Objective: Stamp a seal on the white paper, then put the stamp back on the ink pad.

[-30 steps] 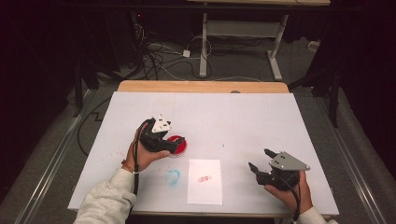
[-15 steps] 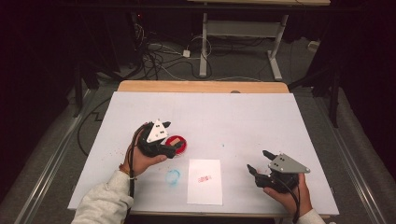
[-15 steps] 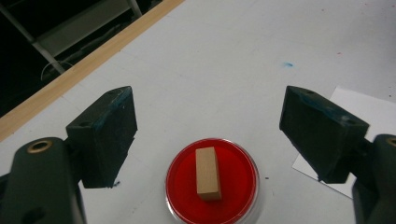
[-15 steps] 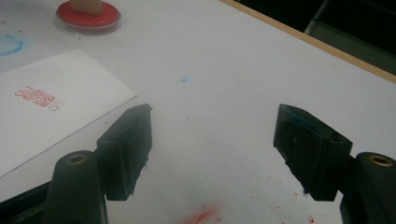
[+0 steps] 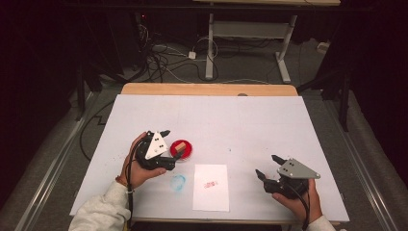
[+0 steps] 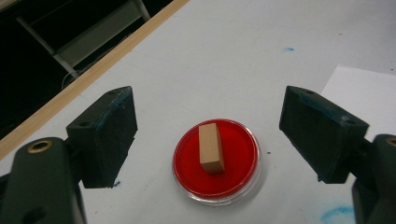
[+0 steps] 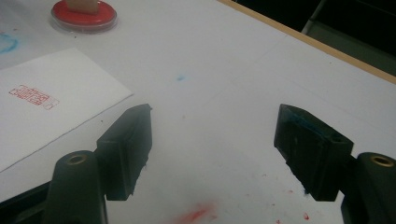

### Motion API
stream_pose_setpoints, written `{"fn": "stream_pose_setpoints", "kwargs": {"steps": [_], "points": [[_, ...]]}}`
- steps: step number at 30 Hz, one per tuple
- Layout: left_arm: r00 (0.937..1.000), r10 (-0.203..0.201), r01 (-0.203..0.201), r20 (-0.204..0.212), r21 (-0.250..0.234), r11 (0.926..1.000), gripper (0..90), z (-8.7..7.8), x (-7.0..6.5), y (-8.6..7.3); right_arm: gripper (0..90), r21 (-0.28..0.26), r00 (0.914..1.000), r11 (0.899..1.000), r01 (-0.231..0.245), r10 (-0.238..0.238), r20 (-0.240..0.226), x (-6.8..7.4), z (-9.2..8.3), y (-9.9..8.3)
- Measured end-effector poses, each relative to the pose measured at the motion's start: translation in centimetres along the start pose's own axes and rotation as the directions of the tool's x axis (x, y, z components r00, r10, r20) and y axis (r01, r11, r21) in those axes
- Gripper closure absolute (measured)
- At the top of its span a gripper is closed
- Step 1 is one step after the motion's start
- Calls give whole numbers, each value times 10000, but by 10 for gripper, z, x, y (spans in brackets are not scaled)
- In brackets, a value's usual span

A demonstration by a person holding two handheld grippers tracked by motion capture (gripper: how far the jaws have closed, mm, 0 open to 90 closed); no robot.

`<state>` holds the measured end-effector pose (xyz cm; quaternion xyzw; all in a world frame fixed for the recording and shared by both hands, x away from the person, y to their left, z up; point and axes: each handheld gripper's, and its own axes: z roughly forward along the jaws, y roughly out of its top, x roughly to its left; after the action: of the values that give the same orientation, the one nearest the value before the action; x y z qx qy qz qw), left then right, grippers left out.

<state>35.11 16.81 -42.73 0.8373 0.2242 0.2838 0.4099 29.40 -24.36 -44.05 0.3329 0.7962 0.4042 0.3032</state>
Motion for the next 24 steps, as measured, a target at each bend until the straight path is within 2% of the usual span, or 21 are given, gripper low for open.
{"fn": "stream_pose_setpoints", "kwargs": {"steps": [3, 8, 19, 24], "points": [[9999, 78, -79, -85, -47, 10000, 186, -6, -2, -5, 282, -48, 10000, 10000, -20, 20, 17, -1, 0, 0], [9988, 458, -461, -162, -172, 9988, 198, -17, -6, -16, 281, -107, 9999, 9999, -64, 65, 123, -2, -1, 2], [9988, 11, -14, -498, -57, 10000, 182, -43, -6, -37, 280, -89, 9999, 9999, 73, -73, 72, 2, -1, 2], [9981, -206, 208, -581, 41, 9998, 182, -49, -6, -47, 279, -123, 9999, 9999, -18, 19, 128, 1, -2, 2]]}}
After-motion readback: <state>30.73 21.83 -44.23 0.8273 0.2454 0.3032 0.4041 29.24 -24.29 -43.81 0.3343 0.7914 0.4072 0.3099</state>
